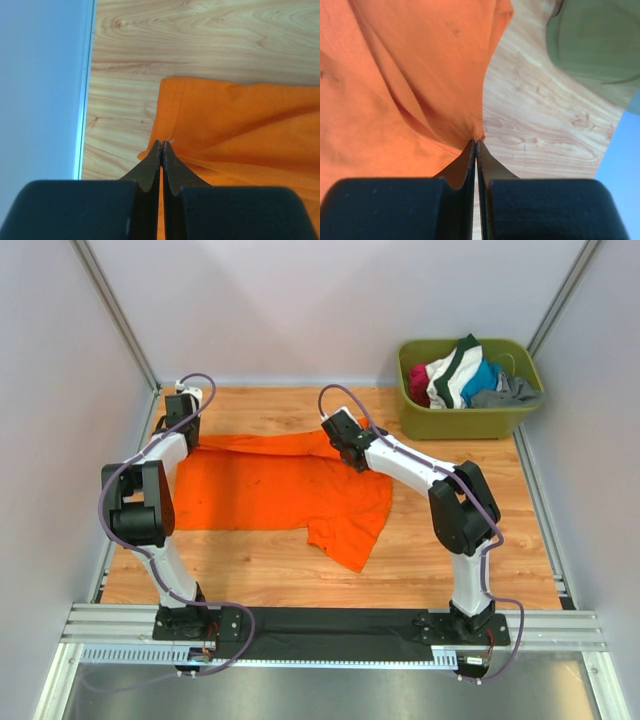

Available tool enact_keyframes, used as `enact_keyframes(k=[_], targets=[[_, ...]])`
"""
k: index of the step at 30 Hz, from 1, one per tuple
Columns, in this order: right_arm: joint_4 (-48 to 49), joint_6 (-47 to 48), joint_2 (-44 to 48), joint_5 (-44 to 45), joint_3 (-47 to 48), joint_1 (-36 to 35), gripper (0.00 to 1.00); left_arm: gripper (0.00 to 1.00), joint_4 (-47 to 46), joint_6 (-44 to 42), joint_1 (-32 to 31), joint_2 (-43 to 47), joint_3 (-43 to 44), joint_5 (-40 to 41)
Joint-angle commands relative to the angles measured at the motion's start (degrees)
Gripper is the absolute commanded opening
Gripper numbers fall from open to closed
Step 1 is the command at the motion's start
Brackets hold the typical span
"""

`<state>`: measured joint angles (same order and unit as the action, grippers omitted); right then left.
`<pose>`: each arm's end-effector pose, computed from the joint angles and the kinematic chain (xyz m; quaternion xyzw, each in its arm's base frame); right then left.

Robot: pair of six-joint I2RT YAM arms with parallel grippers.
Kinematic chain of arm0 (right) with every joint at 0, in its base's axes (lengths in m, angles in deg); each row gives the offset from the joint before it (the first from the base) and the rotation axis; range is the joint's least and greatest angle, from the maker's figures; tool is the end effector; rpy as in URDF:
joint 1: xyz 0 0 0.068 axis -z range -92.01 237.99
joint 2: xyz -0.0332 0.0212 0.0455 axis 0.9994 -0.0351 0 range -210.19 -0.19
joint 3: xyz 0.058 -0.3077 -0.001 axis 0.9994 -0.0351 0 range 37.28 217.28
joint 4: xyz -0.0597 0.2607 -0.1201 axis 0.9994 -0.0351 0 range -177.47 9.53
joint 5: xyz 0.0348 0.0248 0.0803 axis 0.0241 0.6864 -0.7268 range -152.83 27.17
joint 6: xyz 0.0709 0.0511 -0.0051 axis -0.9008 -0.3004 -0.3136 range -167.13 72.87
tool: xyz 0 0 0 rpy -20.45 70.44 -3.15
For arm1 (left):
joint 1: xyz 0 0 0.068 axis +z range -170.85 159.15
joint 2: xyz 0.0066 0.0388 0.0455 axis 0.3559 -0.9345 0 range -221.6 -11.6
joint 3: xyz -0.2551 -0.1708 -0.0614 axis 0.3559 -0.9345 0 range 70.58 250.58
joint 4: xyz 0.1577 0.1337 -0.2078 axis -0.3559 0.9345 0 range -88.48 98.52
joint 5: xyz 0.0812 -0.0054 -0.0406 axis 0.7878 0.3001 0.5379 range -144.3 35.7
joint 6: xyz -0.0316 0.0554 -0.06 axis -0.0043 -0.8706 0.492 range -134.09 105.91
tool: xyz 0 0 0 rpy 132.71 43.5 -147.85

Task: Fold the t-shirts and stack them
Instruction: Fold the tshirt

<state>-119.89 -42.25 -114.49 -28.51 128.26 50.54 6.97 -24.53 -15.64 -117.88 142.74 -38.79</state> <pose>0.4145 0.2624 0.2140 -0.2704 0.8910 -0.2121 0.2966 0.4807 0.0646 0.2053 -0.0165 0.8981 0.1784 0.4016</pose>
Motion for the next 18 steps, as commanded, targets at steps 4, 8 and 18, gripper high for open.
enact_keyframes(k=[4,8,18], targets=[[1.45,-2.51,2.06,-1.19,-2.73,-0.08,0.0,0.0,1.4,-2.22,-0.03,2.66,-0.71,0.4],[1.63,-2.77,1.54,-2.24,-2.56,-0.08,0.0,0.0,1.67,-2.83,-0.03,2.74,-1.32,0.58],[0.4,-3.04,2.32,-6.55,-0.81,1.15,0.33,0.56,4.48,-2.92,-0.03,6.16,-2.02,-0.92]])
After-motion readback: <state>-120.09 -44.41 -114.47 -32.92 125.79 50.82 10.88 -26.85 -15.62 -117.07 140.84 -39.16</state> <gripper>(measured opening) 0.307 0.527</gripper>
